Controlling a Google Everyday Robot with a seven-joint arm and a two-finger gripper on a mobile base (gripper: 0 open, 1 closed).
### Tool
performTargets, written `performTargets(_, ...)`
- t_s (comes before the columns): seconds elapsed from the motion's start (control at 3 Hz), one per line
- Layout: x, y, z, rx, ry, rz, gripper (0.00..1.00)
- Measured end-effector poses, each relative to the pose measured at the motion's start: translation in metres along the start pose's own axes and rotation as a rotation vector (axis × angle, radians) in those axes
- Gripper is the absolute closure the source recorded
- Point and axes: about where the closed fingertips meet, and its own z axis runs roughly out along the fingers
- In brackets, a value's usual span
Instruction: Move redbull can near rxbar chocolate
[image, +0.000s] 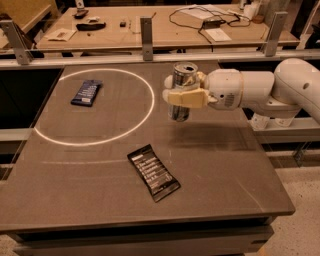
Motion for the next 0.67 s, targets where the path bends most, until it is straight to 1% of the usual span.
performTargets(0.67, 0.0, 0.04, 0.002, -0.05, 0.001, 0.002, 1.0)
